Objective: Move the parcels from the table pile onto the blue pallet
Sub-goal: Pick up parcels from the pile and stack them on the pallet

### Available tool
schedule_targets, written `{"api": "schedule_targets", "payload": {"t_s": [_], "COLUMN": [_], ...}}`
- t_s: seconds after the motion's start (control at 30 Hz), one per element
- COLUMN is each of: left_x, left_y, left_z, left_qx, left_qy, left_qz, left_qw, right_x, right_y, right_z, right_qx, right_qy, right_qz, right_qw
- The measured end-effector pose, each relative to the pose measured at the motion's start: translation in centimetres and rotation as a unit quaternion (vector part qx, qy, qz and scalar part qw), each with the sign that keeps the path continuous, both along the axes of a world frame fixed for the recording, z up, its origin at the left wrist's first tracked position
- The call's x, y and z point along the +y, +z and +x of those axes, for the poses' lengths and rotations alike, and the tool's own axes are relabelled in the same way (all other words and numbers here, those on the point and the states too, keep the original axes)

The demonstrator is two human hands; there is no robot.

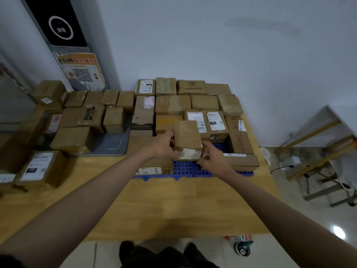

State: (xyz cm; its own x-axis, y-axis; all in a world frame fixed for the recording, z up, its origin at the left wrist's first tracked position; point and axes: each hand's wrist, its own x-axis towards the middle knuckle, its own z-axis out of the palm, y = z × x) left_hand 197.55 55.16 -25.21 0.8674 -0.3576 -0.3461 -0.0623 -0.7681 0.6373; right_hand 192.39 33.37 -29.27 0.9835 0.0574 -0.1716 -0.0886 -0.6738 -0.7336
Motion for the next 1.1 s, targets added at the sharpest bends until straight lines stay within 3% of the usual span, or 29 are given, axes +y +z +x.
{"api": "schedule_targets", "payload": {"t_s": [0.27,0.47,0.6,0.7,0.9,1.1], "left_x": [-6.2,-8.4,-8.5,-8.2,-6.9,-5.7], "left_y": [-3.0,-4.5,-4.7,-4.6,-4.2,-5.6], "left_z": [-4.6,-5.8,-5.6,-4.5,-1.6,0.5], "left_qx": [0.086,0.144,0.153,0.119,-0.05,-0.005], "left_qy": [-0.022,-0.057,-0.053,-0.037,0.096,0.033], "left_qz": [0.028,0.106,0.11,0.117,0.127,0.112], "left_qw": [0.996,0.982,0.981,0.985,0.986,0.993], "right_x": [-4.1,-5.0,-5.6,-5.9,-6.5,-6.7], "right_y": [-2.7,-4.3,-5.4,-5.3,-5.0,-5.4], "right_z": [-1.8,-1.6,-0.7,0.3,2.8,5.5], "right_qx": [0.098,0.176,0.176,0.176,0.117,0.094], "right_qy": [0.053,0.023,0.036,0.061,0.134,0.199], "right_qz": [0.095,-0.007,-0.035,-0.063,-0.119,-0.148], "right_qw": [0.989,0.984,0.983,0.981,0.977,0.964]}}
